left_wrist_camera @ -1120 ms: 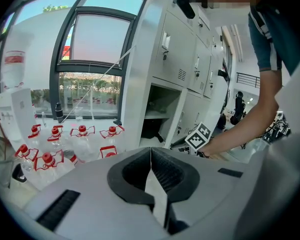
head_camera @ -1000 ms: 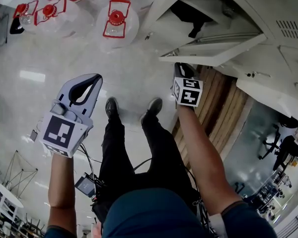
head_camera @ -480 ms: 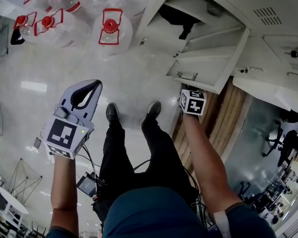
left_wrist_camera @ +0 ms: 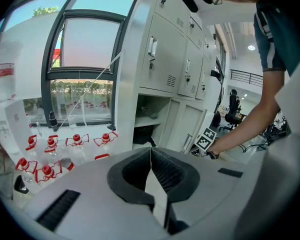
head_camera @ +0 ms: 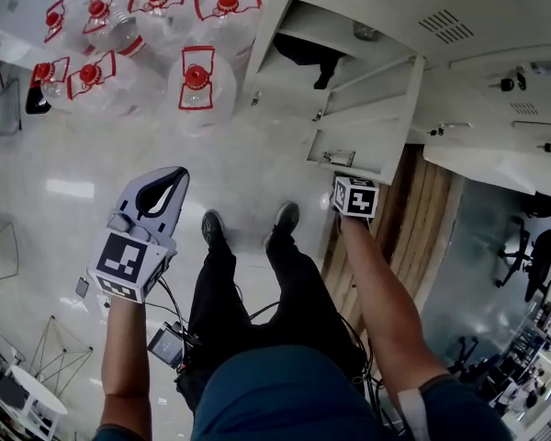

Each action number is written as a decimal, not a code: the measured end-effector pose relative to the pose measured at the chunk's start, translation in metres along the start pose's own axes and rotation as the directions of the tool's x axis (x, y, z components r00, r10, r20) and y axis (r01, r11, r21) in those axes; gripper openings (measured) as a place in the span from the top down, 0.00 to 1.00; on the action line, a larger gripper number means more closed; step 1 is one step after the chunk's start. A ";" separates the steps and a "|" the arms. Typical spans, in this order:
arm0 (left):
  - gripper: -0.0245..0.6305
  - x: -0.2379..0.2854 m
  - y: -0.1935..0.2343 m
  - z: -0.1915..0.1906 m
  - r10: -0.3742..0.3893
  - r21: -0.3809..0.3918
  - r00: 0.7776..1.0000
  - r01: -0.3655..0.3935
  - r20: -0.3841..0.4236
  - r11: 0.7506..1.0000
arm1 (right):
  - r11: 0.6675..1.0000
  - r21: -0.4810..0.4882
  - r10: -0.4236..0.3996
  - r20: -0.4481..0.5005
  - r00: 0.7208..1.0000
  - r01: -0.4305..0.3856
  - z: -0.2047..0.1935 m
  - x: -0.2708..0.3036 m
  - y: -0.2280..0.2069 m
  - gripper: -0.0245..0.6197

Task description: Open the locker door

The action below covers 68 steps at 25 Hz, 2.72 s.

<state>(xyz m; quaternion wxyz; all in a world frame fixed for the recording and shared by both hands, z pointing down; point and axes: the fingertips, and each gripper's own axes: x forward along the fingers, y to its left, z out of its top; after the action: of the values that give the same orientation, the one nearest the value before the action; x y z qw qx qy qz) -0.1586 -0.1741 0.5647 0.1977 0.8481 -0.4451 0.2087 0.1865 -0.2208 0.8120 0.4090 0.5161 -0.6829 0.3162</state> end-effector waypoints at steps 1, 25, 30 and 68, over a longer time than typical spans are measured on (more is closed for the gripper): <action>0.93 0.000 -0.001 0.005 0.003 -0.003 1.000 -0.003 -0.004 1.000 | 1.000 0.013 0.005 -0.006 1.000 -0.005 0.000 -0.001 -0.001 0.83; 0.93 -0.061 -0.021 0.098 0.010 0.040 0.999 -0.013 0.053 0.999 | 0.993 0.100 0.043 0.142 0.989 -0.058 0.044 -0.149 -0.011 0.83; 0.93 -0.071 -0.029 0.116 0.001 0.046 0.998 -0.004 0.060 0.999 | 0.991 0.114 0.042 0.196 0.980 -0.066 0.061 -0.185 -0.018 0.83; 0.93 -0.081 -0.061 0.185 -0.054 0.113 0.995 0.044 0.088 0.993 | 0.974 0.224 -0.086 0.493 0.866 -0.030 0.160 -0.336 -0.075 0.89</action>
<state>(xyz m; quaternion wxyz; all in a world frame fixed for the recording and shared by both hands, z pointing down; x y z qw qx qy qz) -0.1167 -0.1839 0.3580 0.1349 0.8771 -0.4203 0.1892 0.2663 -0.2275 0.4415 0.1620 0.6329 -0.7178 0.2408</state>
